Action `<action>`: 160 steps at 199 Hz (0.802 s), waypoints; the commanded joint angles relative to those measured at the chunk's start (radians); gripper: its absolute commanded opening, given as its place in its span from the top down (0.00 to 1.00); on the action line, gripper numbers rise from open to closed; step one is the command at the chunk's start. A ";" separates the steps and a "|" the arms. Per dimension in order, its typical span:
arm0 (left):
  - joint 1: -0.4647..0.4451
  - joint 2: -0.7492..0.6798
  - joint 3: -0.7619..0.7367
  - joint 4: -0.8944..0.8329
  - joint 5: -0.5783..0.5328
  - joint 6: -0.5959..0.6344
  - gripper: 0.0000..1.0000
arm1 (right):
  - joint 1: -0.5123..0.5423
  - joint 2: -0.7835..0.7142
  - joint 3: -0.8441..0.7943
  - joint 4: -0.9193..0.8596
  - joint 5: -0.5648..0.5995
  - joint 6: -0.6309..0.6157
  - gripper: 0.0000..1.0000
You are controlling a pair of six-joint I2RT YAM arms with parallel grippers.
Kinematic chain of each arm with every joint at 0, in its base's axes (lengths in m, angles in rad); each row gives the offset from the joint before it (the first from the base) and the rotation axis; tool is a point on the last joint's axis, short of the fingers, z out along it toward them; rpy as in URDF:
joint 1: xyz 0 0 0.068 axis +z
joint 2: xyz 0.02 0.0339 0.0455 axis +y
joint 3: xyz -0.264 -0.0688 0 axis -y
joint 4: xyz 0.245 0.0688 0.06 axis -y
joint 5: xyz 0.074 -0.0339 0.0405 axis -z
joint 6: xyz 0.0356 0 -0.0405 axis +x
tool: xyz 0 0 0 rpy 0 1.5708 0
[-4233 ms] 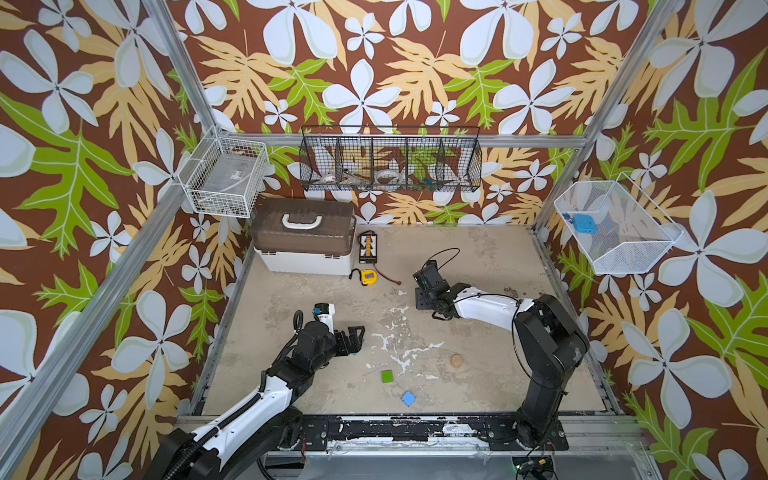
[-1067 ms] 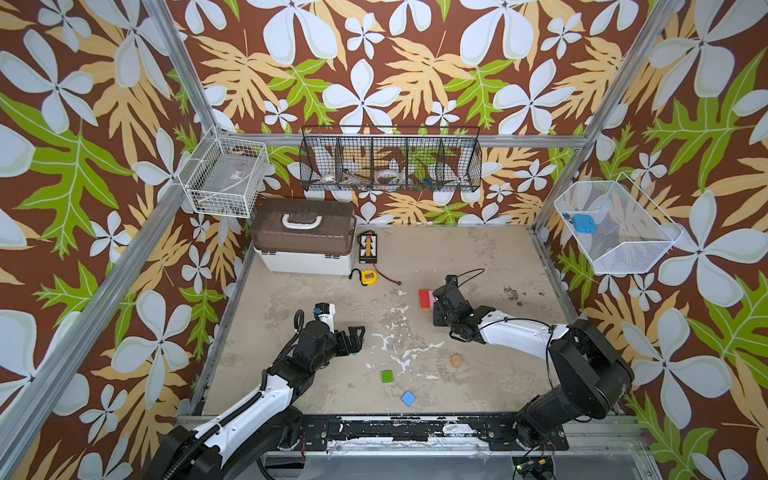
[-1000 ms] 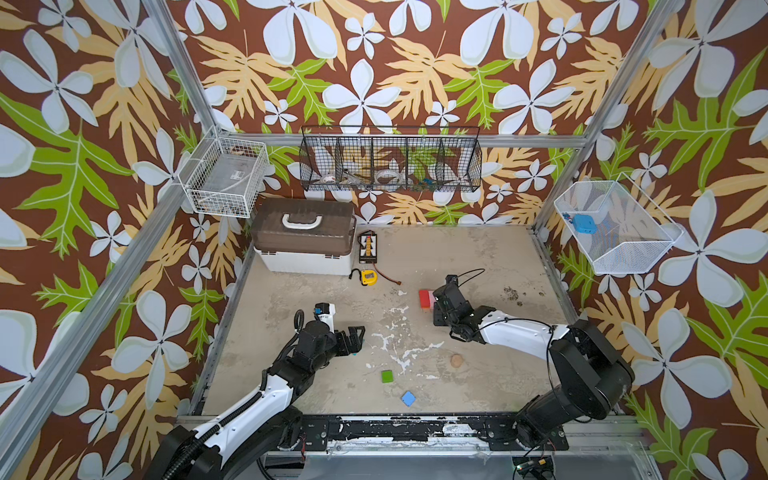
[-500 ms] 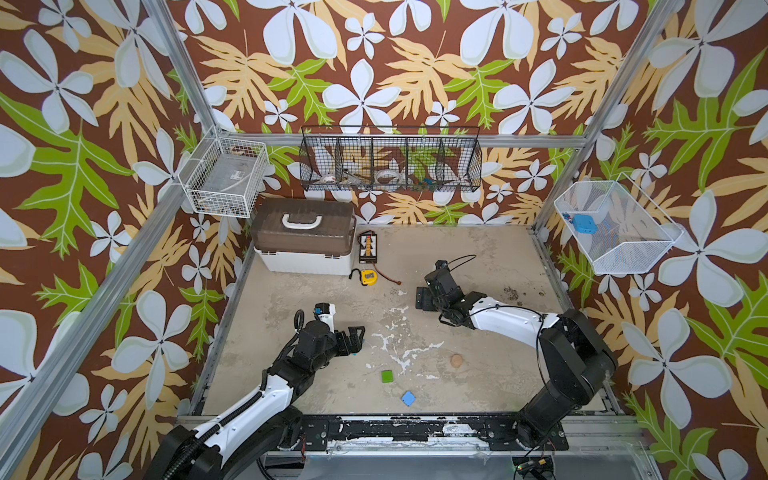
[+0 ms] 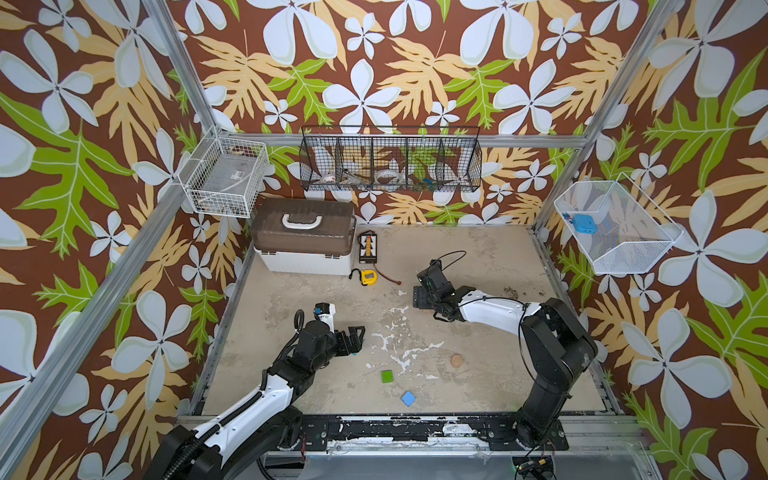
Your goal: Build the wood block tower
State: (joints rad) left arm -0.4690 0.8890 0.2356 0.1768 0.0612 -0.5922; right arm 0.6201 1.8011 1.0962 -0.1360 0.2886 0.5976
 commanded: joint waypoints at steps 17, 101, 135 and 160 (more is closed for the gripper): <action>-0.003 -0.001 0.007 0.029 0.000 0.005 0.00 | -0.003 0.016 0.018 -0.020 0.026 -0.006 0.19; -0.003 -0.001 0.007 0.029 -0.002 0.006 0.00 | -0.002 0.052 0.052 -0.039 0.021 -0.007 0.30; -0.003 -0.002 0.007 0.029 -0.001 0.005 0.00 | -0.002 0.055 0.054 -0.039 0.023 -0.008 0.35; -0.003 -0.001 0.008 0.029 -0.001 0.005 0.00 | -0.002 0.056 0.052 -0.042 0.024 -0.007 0.37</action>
State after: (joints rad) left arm -0.4721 0.8890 0.2356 0.1768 0.0612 -0.5922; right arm 0.6167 1.8538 1.1465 -0.1650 0.2958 0.5945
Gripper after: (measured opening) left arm 0.996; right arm 0.630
